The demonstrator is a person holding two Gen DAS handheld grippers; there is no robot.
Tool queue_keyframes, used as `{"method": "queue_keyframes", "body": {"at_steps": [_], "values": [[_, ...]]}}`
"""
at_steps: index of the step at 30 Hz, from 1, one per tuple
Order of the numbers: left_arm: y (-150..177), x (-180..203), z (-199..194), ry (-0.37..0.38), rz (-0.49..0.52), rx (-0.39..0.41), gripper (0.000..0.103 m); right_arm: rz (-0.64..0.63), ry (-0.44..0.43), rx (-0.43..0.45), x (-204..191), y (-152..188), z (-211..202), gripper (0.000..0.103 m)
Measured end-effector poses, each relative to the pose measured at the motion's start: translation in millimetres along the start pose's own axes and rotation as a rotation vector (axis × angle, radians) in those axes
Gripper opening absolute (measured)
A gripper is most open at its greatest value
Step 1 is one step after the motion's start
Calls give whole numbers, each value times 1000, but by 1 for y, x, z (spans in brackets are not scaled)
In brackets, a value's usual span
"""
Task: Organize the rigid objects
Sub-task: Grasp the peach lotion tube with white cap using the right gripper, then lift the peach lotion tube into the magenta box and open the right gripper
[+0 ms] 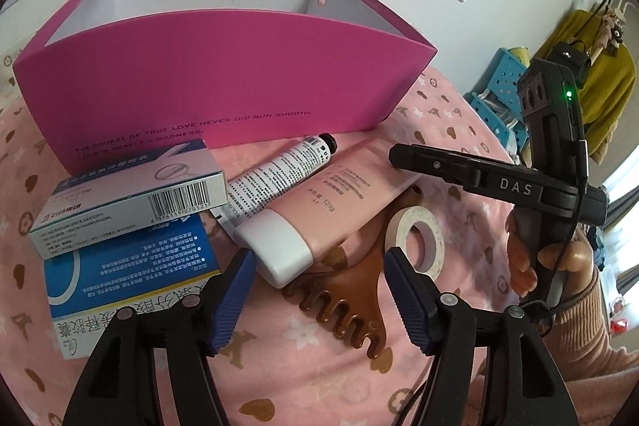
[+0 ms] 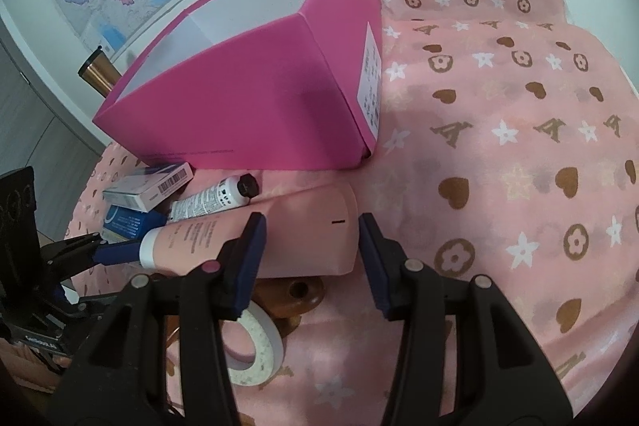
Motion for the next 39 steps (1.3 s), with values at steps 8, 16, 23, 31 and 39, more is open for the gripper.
{"method": "queue_keyframes", "body": {"at_steps": [8,16,23,31,39], "values": [[-1,3,-4,-9,14,23,68,-10,14,35,-7,5,-14,50],[-5,8,-24,-8,41,73,68,-33,23,85,-18,5,-36,50],[-8,14,-51,-25,78,143,68,-70,31,153,-35,2,-64,50],[-19,14,-83,-46,103,216,68,-114,27,222,-53,-5,-92,50],[-34,14,-106,-66,133,277,68,-138,20,270,-63,-18,-110,50]]}}
Point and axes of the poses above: each gripper's, at about its wrist camera, not at the fingertips, and z roughly the way its jaws point, x to its right, y to its underside, the point moved 8 cm from there along z, roughly the way its jaws point, and after that the axes turned 15 degrees about -x, right-handed, at the moved point
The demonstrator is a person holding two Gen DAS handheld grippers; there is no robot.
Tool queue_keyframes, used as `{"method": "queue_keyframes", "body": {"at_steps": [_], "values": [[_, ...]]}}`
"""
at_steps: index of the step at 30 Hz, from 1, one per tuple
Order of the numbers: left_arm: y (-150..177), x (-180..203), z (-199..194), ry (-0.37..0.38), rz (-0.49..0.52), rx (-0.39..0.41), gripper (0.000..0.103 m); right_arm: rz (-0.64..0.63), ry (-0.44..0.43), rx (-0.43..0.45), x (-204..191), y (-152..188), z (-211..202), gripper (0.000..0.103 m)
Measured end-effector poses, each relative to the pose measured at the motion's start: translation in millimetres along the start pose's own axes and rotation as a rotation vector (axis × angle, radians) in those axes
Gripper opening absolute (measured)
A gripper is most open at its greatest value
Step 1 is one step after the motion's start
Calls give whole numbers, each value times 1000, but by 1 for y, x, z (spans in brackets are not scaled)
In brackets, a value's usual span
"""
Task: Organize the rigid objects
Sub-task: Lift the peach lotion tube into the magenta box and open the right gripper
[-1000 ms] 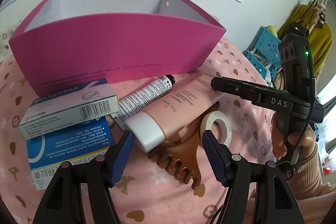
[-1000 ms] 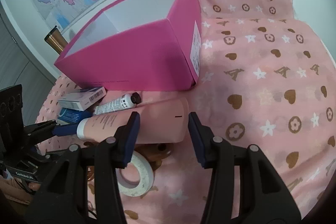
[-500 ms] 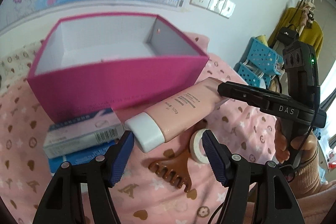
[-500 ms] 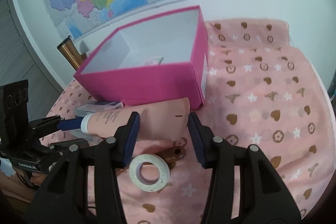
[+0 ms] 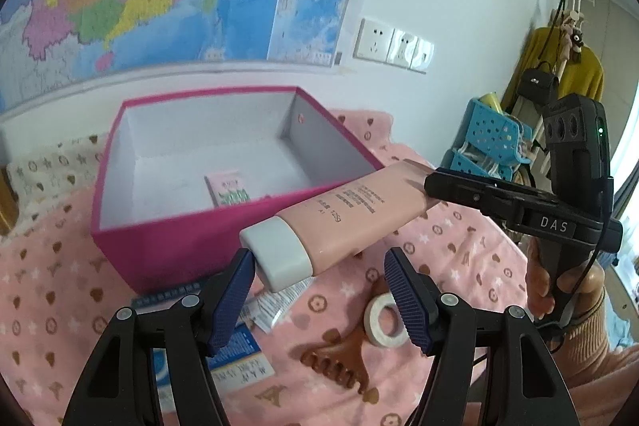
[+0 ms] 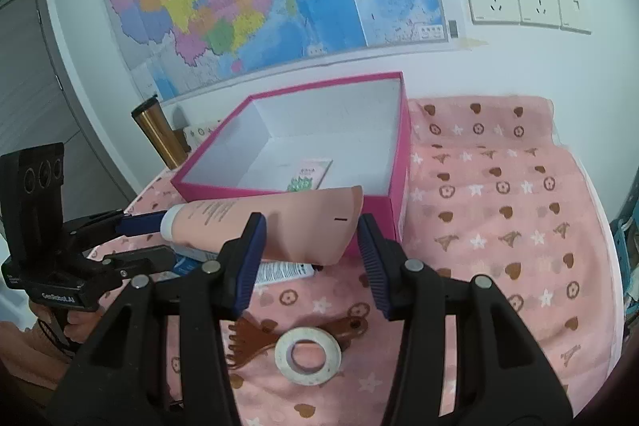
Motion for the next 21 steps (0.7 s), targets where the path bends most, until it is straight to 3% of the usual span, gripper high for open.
{"method": "queue_keyframes", "body": {"at_steps": [21], "values": [[-53,-26,18,-54,-5,18,68,11,5,-5,16,-49,27,50]]}}
Point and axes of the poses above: each gripper's, at about its wrist camera, not at the fingertips, and z roughly the way its jaws point, x to its right, y to its underside, the point moved 8 cm from there along z, roughly the way its jaws point, and after that the axes turned 15 degrees about -x, right-handed, at the moved point
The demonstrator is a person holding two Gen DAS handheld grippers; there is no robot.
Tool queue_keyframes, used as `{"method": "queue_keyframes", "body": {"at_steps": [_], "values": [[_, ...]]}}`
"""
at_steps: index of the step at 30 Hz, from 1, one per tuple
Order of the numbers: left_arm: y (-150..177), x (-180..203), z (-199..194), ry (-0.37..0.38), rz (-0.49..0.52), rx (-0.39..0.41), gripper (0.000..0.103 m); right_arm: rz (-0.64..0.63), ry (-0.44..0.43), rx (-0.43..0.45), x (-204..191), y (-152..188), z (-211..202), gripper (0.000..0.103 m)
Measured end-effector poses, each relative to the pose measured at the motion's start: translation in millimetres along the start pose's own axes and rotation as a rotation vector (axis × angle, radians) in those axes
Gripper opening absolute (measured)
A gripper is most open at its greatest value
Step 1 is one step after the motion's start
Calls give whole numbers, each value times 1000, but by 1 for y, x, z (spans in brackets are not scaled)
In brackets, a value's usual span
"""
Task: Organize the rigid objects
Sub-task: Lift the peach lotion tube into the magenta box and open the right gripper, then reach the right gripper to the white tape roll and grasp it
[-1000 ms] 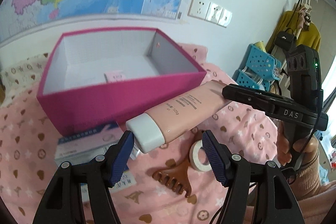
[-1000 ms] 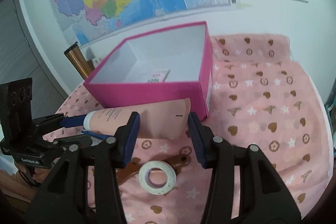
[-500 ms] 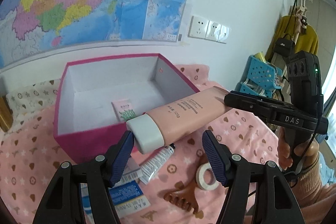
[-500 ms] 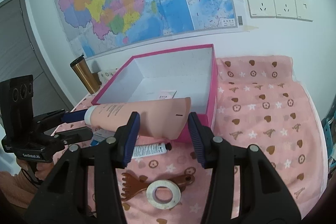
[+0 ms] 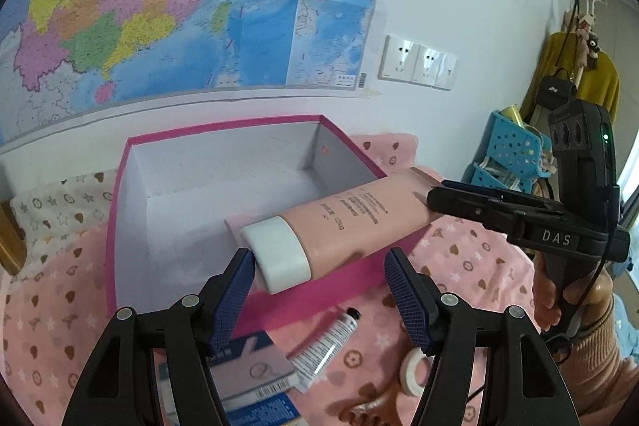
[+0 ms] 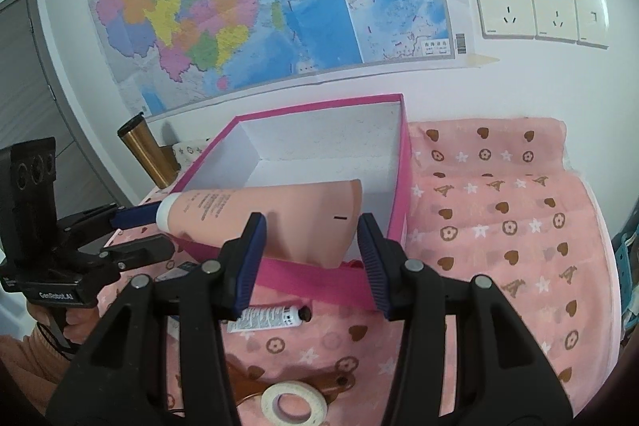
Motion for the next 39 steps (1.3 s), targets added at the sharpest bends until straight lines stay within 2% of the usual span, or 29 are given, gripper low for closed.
{"method": "queue_keyframes", "body": {"at_steps": [4,11,15,19,31,35,39], "values": [[-8,-9,14,-19,-19,-13,68,3,13,-20,4,-5,12,51],[-10,-20,40,-6,-57,-67,68,-9,82,-60,13,-10,33,51],[-10,-24,51,-15,-67,-89,68,-9,101,-79,16,-11,41,51],[-10,-30,63,6,-98,-140,68,-16,115,-103,18,-12,48,52],[-17,-33,76,-6,-96,-160,68,-81,210,-116,13,-12,55,54],[-14,-30,67,-14,-82,-139,68,-74,205,-100,13,-11,47,54],[-4,-20,47,-29,-35,-93,68,-67,108,-75,7,-1,27,54]]}}
Point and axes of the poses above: each gripper's, at about its wrist camera, not at the fingertips, and z roughly the way its jaws point, x to its right, y to its underside, the point moved 8 cm from there along z, roughly the way its jaws point, and after that the axes turned 15 degrees about -x, right-handed, at the moved point
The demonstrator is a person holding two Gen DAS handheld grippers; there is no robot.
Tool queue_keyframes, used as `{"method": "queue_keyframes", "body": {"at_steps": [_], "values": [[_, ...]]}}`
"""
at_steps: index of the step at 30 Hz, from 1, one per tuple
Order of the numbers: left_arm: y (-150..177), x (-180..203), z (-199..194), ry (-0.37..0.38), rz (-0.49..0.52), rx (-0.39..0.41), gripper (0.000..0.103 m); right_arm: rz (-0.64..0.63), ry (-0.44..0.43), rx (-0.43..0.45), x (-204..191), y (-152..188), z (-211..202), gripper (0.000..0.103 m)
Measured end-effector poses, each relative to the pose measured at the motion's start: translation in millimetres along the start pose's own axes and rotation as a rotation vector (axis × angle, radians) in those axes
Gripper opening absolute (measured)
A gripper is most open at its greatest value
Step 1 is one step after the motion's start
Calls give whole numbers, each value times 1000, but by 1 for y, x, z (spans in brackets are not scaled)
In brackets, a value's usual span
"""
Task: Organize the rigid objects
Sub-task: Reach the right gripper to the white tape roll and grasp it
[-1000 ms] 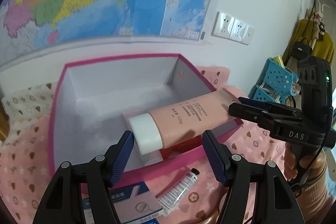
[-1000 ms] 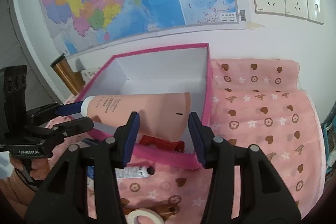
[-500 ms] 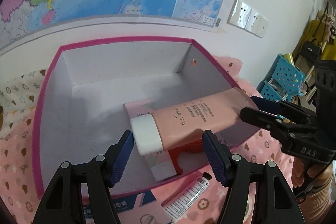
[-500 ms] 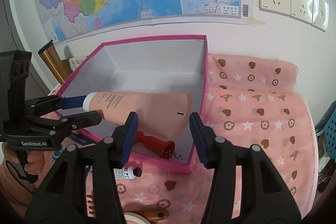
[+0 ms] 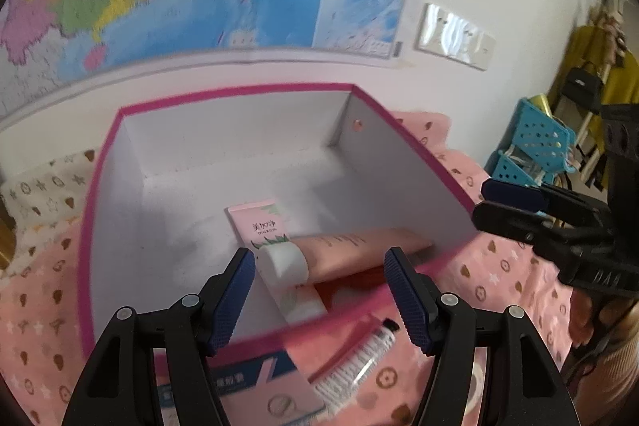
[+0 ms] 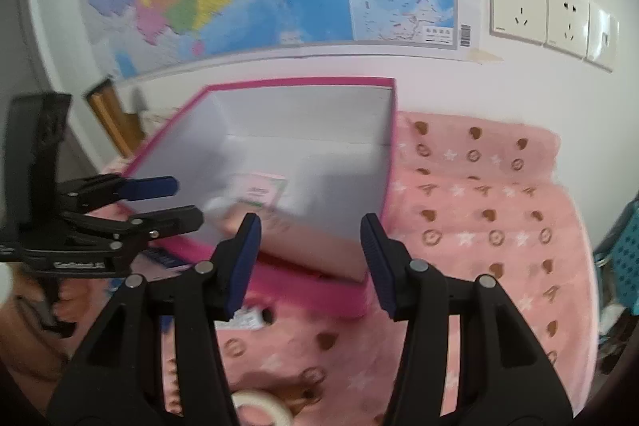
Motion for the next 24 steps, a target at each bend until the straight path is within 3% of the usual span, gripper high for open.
{"method": "queue_keyframes", "body": {"at_steps": [4,9,17,24], "values": [[17,11,-20,9,39,38,68,-25,-59,6,-8,22,-16,54],[42,31,-30,63,69,42,68,-69,-79,-75,-22,69,-10,54],[87,65,-2,118,135,-72,68,-46,-94,-220,-25,128,22,50],[112,81,17,146,139,-131,68,-2,-107,-261,-20,144,34,44]]}}
Point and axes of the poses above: each gripper's, at about its wrist camera, not at the fingertips, and z roughly the way its jaws point, x to its right, y to its underside, the point moved 8 cm from there along z, roughly the way its jaws point, and after that the axes turned 15 degrees about -x, right-handed, at the moved point
